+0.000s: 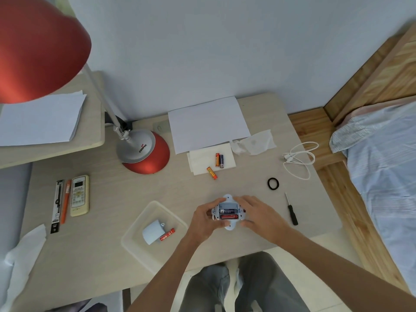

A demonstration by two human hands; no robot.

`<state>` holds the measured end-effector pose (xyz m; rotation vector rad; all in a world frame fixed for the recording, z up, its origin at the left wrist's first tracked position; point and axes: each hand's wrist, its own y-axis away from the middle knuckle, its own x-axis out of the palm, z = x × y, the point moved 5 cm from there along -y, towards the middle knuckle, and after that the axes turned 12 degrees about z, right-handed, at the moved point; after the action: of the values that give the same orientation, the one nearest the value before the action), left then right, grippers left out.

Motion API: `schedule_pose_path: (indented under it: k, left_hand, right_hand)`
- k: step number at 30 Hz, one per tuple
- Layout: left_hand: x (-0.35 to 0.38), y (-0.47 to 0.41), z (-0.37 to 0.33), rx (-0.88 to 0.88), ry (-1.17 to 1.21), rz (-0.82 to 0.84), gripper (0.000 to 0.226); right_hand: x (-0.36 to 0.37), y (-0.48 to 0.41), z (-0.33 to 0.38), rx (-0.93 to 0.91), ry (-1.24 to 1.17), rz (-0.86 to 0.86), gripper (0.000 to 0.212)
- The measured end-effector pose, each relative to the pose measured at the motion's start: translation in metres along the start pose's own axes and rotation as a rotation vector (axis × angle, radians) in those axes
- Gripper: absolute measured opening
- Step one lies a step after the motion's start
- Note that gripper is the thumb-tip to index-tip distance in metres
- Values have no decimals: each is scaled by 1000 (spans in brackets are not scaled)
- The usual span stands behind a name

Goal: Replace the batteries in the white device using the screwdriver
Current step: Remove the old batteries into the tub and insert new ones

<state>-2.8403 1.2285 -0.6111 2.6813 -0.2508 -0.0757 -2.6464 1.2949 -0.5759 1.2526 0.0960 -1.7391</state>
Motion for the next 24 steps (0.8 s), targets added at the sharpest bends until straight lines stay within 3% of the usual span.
schedule_pose_path:
  k: [4, 11, 17, 21, 24]
  left_hand:
    - [2, 0, 4, -17, -22, -6, 71]
    - [3, 3, -2, -46, -211, -31, 69]
    - [7, 13, -39, 136, -841, -102, 50]
    - [14, 6, -53, 263, -1165, -8, 38]
    - [18, -1, -53, 251, -1370, 80, 38]
  right_hand:
    - [14, 5, -4, 189, -295, -142, 67]
    - [22, 3, -1, 228, -514, -282, 47]
    - [28, -3, -4, 244, -484, -253, 48]
    - [32, -5, -5, 245, -452, -241, 49]
    - [32, -5, -5, 256, -447, -233, 49]
